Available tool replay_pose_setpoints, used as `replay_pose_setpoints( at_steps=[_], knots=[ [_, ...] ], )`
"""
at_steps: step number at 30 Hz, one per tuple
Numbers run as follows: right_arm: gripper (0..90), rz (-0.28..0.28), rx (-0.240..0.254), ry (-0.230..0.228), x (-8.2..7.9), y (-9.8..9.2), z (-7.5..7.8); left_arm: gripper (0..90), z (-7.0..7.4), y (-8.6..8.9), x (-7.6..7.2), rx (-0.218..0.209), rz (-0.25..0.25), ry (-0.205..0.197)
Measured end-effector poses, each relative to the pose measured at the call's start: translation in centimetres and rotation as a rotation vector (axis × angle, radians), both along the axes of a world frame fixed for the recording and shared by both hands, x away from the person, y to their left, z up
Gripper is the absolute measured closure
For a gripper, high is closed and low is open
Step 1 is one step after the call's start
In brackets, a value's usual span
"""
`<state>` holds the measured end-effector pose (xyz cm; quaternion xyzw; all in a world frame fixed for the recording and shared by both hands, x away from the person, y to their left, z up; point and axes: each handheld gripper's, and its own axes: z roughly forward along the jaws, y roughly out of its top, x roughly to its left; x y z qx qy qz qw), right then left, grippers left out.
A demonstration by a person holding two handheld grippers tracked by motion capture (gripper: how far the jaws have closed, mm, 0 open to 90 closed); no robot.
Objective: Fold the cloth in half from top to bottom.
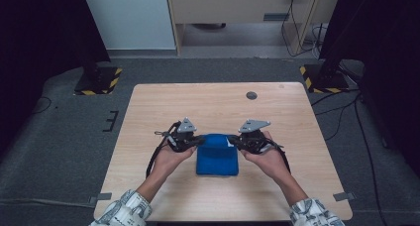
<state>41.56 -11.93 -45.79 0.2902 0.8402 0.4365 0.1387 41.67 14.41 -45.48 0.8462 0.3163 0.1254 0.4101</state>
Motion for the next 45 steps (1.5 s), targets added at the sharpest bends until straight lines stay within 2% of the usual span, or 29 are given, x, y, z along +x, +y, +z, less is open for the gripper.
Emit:
replay_pose_setpoints(
  at_steps=[9,19,28,36,45],
  knots=[
    [85.3,0.006,-0.011,0.011,-0.6,0.2,-0.7,85.0,-0.8,0.3,-0.4,-0.016,-0.007,0.035],
    [85.1,0.018,-0.010,0.001,-1.3,0.5,-0.7,84.3,-1.1,0.8,-0.8,-0.038,0.008,0.039],
    [84.7,0.023,-0.013,0.017,-1.8,0.4,-1.3,83.2,-1.7,0.9,-1.3,-0.048,0.010,0.052],
    [84.7,0.017,-0.020,0.030,-1.7,0.0,-1.8,82.8,-2.4,0.5,-1.5,-0.040,-0.002,0.066],
    [83.8,0.026,-0.029,0.049,-2.3,0.0,-2.6,81.4,-3.2,0.5,-2.1,-0.031,-0.006,0.076]
  ],
)
